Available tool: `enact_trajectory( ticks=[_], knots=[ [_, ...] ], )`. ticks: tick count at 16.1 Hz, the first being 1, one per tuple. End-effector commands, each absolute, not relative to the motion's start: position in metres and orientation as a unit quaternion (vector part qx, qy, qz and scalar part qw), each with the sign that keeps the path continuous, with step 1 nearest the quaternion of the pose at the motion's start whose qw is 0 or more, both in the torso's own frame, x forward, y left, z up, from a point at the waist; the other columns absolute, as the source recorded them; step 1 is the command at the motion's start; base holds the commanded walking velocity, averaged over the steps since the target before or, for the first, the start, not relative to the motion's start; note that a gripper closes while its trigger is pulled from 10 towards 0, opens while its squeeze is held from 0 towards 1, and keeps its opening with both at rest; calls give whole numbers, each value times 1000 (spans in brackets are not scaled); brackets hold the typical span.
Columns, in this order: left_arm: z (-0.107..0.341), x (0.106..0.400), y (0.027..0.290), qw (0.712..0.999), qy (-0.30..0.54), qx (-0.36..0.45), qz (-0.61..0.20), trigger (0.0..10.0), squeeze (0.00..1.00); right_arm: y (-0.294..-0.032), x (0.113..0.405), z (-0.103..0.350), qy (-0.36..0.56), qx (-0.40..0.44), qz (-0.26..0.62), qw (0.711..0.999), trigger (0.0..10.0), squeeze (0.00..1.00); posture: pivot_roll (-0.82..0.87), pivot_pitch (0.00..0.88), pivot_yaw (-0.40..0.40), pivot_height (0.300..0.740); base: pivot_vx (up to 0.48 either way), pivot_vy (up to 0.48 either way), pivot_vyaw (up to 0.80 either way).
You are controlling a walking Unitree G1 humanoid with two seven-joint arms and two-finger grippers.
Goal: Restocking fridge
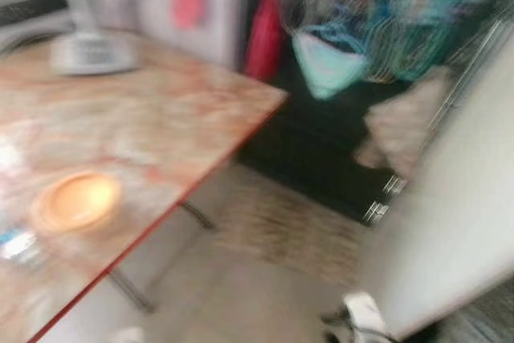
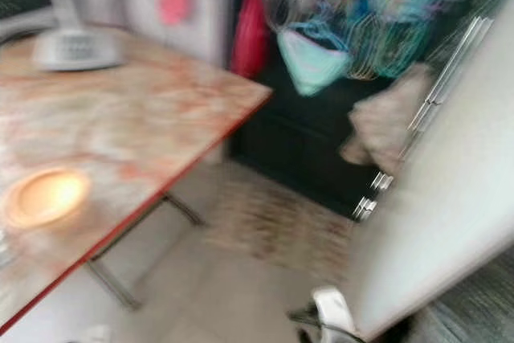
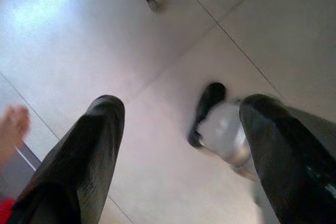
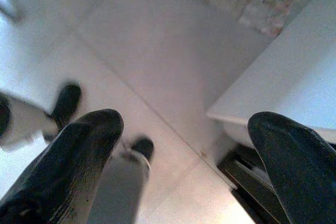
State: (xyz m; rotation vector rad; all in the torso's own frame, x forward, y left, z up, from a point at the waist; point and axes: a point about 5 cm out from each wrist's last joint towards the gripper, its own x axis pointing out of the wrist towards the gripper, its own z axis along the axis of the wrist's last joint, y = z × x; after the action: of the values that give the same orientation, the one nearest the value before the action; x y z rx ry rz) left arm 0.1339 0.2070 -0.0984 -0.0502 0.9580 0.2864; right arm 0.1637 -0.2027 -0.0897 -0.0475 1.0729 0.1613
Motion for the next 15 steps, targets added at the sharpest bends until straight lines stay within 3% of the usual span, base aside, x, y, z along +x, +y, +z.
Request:
enact_trajectory(
  ticks=[1, 4, 9, 15],
  knots=[
    [-99, 134, 205, 877, 464, -11, 126, 10000, 0, -199, 167, -89, 506, -25, 82, 859, 10000, 0, 86, 0, -96, 740, 0, 0, 800],
    [-94, 151, 197, 888, 449, 1, 98, 10000, 0, -193, 170, -88, 499, -38, 98, 860, 10000, 0, 62, 0, -76, 740, 0, 0, 800],
    [-81, 173, 218, 902, 416, 25, 112, 10000, 0, -185, 181, -84, 484, -11, 99, 870, 10000, 0, 88, 0, -47, 740, 0, 0, 800],
    [-77, 174, 227, 907, 406, 52, 96, 10000, 0, -178, 184, -84, 472, 41, 53, 879, 10000, 0, 90, 0, 40, 740, 0, 0, 800]
  ],
)
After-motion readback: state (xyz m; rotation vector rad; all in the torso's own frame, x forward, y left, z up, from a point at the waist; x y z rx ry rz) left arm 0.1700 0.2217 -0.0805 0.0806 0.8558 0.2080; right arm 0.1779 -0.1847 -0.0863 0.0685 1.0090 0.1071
